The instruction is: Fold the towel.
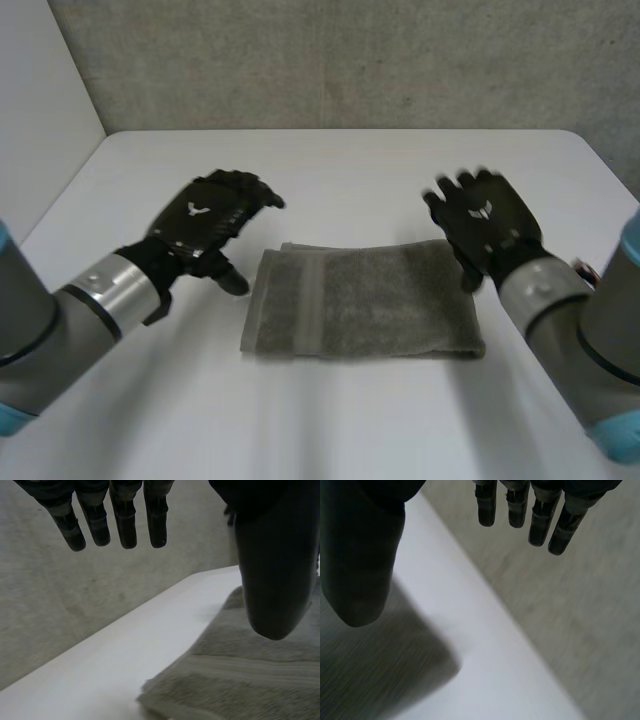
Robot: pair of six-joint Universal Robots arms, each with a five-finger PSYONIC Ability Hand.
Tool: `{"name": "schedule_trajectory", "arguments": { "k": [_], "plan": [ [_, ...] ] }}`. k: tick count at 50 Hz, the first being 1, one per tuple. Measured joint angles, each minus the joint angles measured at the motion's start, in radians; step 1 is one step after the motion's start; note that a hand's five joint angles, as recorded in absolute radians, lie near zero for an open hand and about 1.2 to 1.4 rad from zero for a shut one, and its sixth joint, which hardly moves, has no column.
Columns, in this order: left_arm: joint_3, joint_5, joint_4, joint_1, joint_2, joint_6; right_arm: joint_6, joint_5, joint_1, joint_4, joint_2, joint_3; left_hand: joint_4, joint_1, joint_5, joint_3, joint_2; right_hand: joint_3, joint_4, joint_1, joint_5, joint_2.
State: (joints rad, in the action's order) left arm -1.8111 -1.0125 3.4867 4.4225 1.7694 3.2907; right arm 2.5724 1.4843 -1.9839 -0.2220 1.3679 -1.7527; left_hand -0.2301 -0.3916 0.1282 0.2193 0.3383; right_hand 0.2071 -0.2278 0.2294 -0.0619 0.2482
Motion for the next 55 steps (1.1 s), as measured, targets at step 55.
{"name": "schedule_trajectory", "arguments": {
  "k": [55],
  "plan": [
    [0.031, -0.201, 0.019, -0.067, 0.025, -0.002, 0.072, -0.154, -0.407, 0.014, -0.400, 0.348, 0.000, 0.000, 0.013, 0.000, 0.000, 0.000, 0.000, 1.055, -1.075, 0.975]
  ]
}}
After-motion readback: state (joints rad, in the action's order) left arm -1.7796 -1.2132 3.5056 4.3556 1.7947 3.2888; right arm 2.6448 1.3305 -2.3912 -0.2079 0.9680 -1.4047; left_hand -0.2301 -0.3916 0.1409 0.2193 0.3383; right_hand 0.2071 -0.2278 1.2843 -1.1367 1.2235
